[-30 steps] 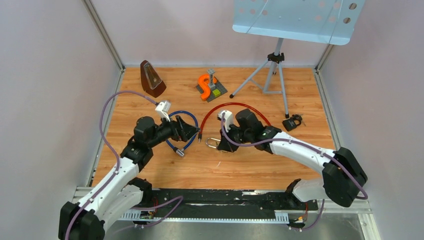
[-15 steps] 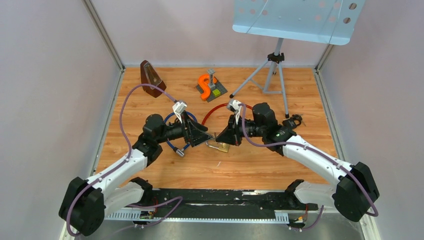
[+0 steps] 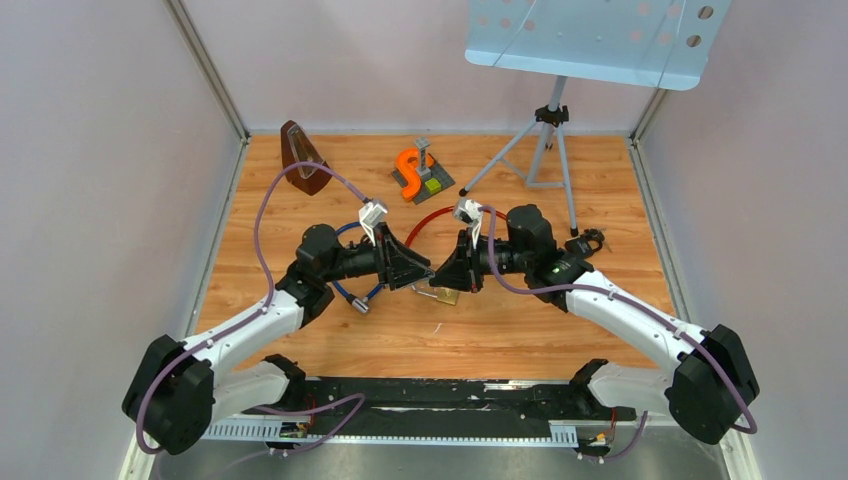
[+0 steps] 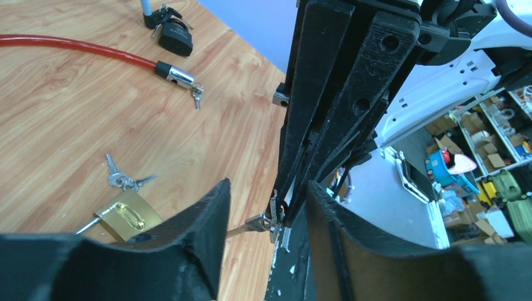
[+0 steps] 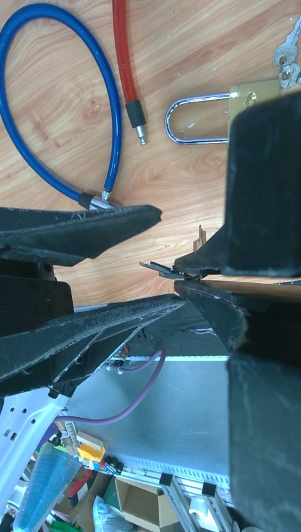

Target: Unlock with the key

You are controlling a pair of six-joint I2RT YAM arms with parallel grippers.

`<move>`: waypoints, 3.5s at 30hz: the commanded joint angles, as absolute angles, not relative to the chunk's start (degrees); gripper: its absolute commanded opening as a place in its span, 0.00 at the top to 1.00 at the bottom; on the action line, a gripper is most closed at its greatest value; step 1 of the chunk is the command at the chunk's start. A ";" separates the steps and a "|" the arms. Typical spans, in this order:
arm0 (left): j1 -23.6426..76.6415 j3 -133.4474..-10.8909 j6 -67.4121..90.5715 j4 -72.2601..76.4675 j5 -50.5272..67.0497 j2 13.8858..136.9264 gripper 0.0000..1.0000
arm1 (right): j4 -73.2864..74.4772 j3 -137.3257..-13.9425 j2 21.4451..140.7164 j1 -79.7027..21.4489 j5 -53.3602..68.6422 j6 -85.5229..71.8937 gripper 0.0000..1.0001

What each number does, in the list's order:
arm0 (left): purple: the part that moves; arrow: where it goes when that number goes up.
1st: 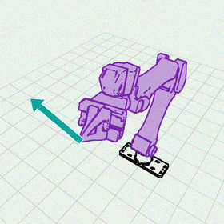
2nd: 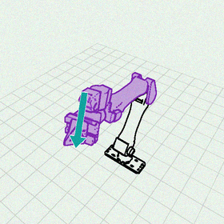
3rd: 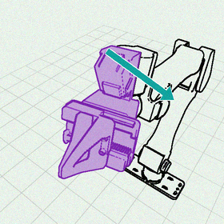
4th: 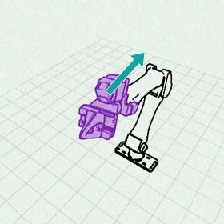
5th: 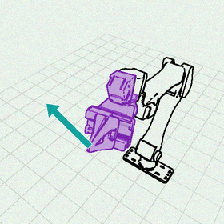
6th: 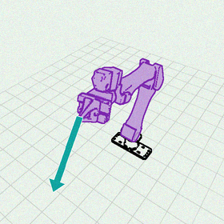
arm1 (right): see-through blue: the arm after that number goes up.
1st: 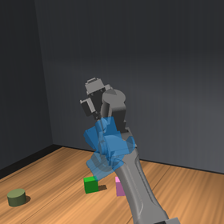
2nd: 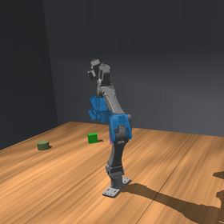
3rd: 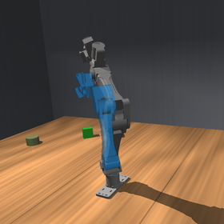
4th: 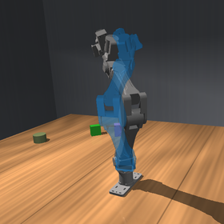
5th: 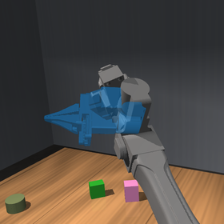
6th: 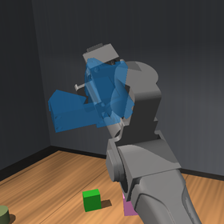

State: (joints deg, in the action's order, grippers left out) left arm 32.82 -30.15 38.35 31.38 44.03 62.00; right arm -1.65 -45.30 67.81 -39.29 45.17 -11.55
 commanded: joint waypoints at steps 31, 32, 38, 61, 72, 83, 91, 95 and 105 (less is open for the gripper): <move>33.59 -31.09 57.97 82.39 26.02 72.38 1.00 | -36.32 -31.87 52.04 -38.93 17.55 -24.30 0.60; 33.80 -31.45 59.54 84.23 26.11 73.55 1.00 | -39.52 -31.59 52.92 -38.90 16.93 -26.24 0.60; 35.29 -33.06 60.37 85.24 25.38 74.32 1.00 | -46.33 -32.30 56.77 -38.94 15.00 -30.23 0.62; 37.04 -33.90 63.82 85.23 20.33 73.87 1.00 | -59.87 -32.83 62.87 -38.67 21.90 -37.62 0.66; 38.15 -34.63 64.10 85.17 20.06 74.08 1.00 | -62.82 -32.70 65.06 -38.67 22.53 -39.11 0.82; 38.99 -34.78 64.25 85.28 19.69 74.44 1.00 | -66.51 -31.98 65.39 -38.65 21.78 -39.67 0.85; 39.11 -34.09 64.27 85.52 18.35 74.11 1.00 | -67.63 -31.56 65.00 -38.67 21.17 -40.32 0.79; 39.11 -34.02 64.27 85.53 18.17 74.03 1.00 | -67.74 -31.55 64.86 -38.67 21.18 -40.42 0.75; 39.11 -33.78 64.27 85.52 17.59 73.78 1.00 | -67.56 -31.73 65.14 -38.65 21.37 -40.87 0.69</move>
State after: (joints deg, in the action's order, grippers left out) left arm 38.65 -32.45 64.42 83.40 18.87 74.85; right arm -64.29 -31.44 65.32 -38.92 21.91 -40.05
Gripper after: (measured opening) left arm 0.006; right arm 0.301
